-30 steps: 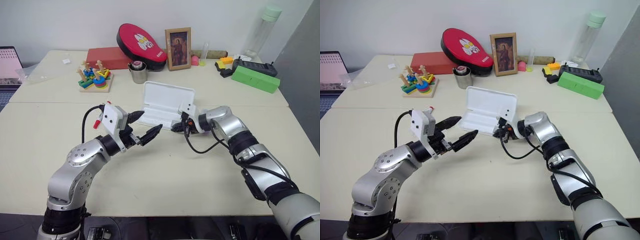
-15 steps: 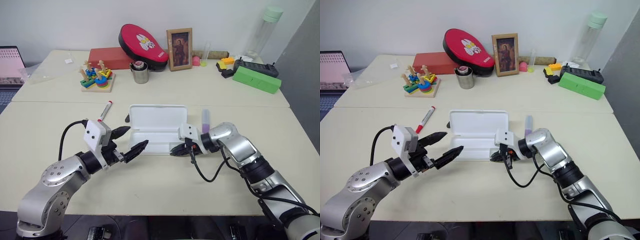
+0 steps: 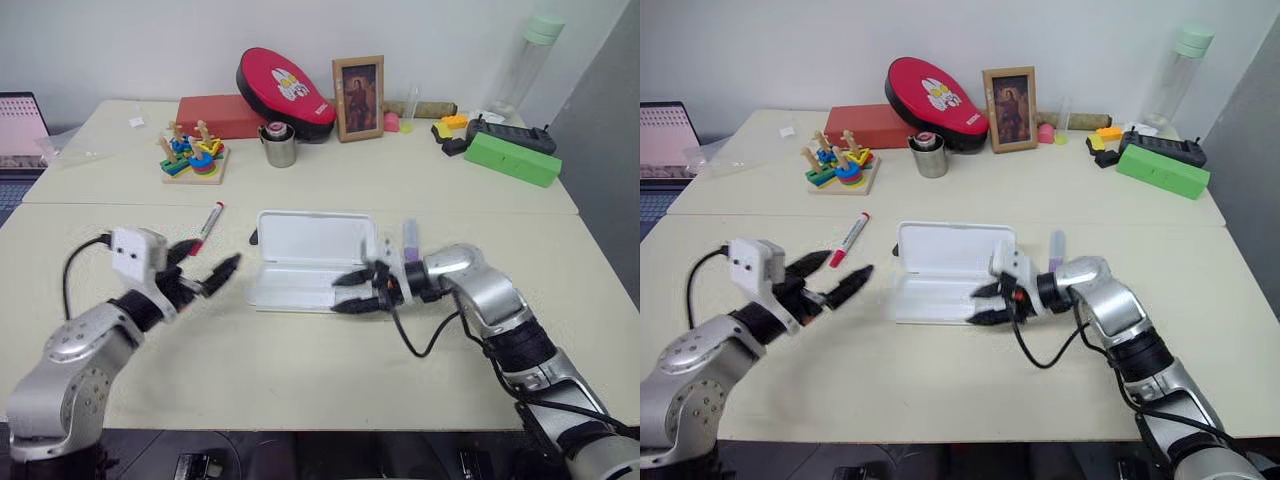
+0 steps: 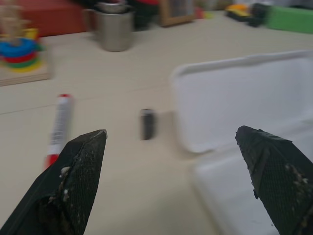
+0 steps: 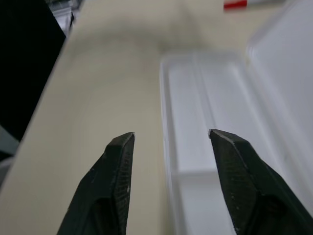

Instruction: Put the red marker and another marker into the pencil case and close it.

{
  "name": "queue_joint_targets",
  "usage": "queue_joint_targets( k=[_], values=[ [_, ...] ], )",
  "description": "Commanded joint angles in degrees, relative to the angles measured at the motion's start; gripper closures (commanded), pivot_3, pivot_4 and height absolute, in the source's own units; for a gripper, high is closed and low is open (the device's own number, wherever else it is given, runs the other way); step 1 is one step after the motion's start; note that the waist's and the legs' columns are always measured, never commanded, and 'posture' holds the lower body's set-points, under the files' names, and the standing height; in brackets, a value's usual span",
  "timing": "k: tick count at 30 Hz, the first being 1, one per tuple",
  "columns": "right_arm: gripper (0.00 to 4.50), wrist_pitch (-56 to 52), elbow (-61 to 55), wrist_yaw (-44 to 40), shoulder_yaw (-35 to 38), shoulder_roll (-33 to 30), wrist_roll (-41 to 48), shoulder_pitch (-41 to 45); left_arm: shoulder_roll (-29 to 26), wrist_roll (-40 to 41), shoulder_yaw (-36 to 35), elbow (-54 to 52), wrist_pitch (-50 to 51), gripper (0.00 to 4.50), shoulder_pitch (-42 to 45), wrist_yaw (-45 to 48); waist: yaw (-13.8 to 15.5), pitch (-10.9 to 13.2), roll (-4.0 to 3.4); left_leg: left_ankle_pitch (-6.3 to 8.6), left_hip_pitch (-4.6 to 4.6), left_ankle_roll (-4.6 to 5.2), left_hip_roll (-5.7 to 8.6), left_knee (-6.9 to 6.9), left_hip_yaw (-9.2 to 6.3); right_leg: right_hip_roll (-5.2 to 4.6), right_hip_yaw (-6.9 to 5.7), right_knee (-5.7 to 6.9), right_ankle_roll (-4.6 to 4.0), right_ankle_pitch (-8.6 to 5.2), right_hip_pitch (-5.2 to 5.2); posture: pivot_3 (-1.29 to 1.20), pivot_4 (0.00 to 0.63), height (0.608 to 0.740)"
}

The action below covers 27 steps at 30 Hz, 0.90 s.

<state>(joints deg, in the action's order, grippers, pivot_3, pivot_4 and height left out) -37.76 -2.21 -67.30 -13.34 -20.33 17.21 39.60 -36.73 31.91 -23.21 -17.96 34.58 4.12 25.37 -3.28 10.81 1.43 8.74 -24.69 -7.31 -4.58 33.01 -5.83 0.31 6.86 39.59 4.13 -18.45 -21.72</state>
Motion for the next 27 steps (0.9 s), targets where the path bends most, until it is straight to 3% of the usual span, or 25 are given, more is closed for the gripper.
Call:
queue_joint_targets(
  k=[1,5,14,19,27],
  values=[
    [1.00,-3.6,-3.5,5.2,8.3,3.2,7.8,4.5,-1.9,-5.6,0.2,9.9,-0.8,0.00,5.6,-3.7,0.0,0.0,0.00,0.00,0.00,0.00,0.00,0.00,-0.01,0.00,-0.02,0.02,0.00,0.00,0.00,0.00,0.150,0.740],
    [0.04,-4.0,-4.3,9.6,11.0,5.0,10.2,6.6,-2.5,-8.8,4.2,18.2,-0.9,0.00,12.8,-2.5,0.2,0.0,0.00,0.00,-0.02,0.00,0.00,-0.02,-0.03,0.01,-0.05,0.03,0.00,0.00,-0.03,0.00,0.150,0.740],
    [0.01,-2.6,-5.4,16.3,12.1,6.7,11.9,7.0,-0.5,-15.1,12.6,36.7,-4.3,0.00,24.9,1.1,0.1,0.0,-0.01,-0.01,-0.06,-0.01,0.01,-0.05,-0.10,0.00,-0.14,0.17,-0.02,0.00,-0.10,0.00,0.150,0.740],
    [0.00,-2.5,-6.4,17.9,12.3,5.9,12.8,7.1,0.1,-18.1,14.1,44.8,-5.6,0.91,29.1,0.4,0.0,0.0,-0.01,-0.02,-0.06,-0.01,0.00,-0.04,-0.13,0.03,-0.15,0.31,-0.05,-0.02,-0.14,0.00,0.150,0.740],
    [0.00,-2.2,-7.3,19.2,12.4,4.8,13.4,6.8,0.7,-19.3,14.1,48.6,-7.1,2.47,30.0,1.3,-0.1,0.0,-0.01,-0.03,-0.05,-0.02,0.00,-0.03,-0.17,0.04,-0.18,0.37,-0.08,-0.04,-0.14,0.00,0.150,0.740]
  ],
)
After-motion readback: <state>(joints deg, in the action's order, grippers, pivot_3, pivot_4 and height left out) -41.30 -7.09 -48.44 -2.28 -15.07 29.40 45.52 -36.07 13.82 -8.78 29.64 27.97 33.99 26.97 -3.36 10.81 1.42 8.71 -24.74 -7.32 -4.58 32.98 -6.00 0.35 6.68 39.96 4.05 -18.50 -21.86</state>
